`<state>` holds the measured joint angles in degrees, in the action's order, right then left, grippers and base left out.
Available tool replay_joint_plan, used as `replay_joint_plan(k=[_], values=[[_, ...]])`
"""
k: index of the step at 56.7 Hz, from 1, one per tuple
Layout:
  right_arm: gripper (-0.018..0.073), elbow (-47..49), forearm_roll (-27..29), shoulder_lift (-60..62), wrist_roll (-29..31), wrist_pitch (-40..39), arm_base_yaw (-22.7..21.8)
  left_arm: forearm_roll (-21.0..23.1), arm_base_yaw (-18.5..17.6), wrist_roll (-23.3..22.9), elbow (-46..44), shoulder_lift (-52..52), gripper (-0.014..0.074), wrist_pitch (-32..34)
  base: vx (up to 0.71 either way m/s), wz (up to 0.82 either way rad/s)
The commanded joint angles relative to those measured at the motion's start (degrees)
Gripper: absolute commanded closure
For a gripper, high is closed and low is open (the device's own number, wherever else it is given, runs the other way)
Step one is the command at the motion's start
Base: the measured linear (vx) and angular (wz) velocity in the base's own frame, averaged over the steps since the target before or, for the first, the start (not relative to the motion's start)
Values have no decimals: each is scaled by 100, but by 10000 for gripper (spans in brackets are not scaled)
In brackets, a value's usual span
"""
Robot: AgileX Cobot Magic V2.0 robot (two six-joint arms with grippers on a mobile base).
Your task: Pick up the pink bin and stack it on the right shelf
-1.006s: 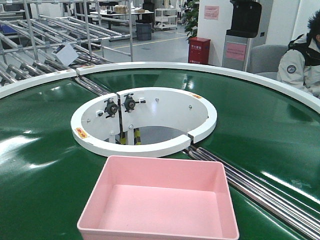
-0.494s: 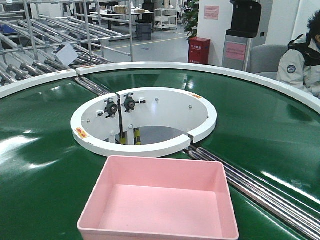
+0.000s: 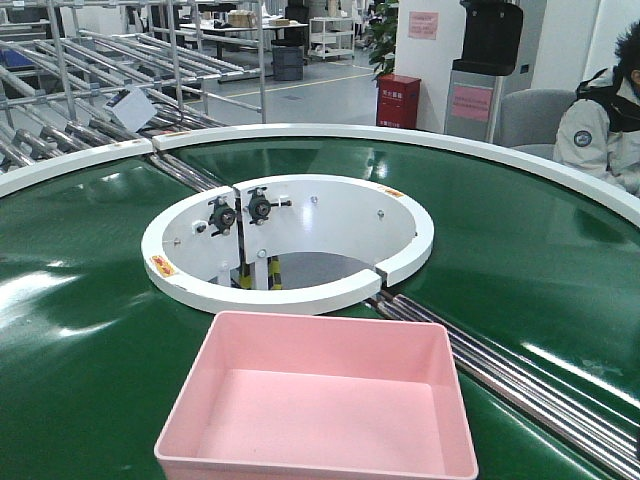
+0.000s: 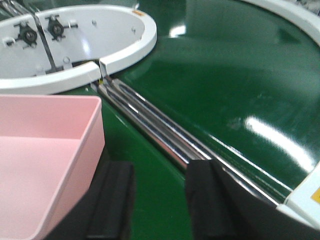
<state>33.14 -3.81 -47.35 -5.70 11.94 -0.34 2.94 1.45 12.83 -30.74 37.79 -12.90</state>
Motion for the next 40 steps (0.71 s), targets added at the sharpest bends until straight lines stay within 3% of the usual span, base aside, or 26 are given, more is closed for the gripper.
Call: replay_joint_plan(k=[1, 8, 15, 22, 33, 40], values=[[134, 187, 89, -233, -81, -539, -37, 98, 10, -133, -209, 287, 111, 655, 0, 0], [118, 460, 552, -633, -141, -211, -30, 202, 10, -443, -357, 861, 111, 886, 0, 0], [118, 1471, 645, -1401, 518, 1157, -30, 296, -65, -427, -1293, 1657, 111, 89, 0, 0], [118, 2587, 1137, -2421, 994, 2088, -30, 553, -402, -313, -2543, 2694, 113, -954, 0, 0], [119, 4026, 2281, -3888, 1561, 2693, -25, 1047, -988, 262, -4326, 4325, 113, -1731, 0, 0], [134, 4717, 2345, -4654, 1489, 3074, 171, 1242, -1280, 311, -5393, 5365, 113, -2287, 0, 0]])
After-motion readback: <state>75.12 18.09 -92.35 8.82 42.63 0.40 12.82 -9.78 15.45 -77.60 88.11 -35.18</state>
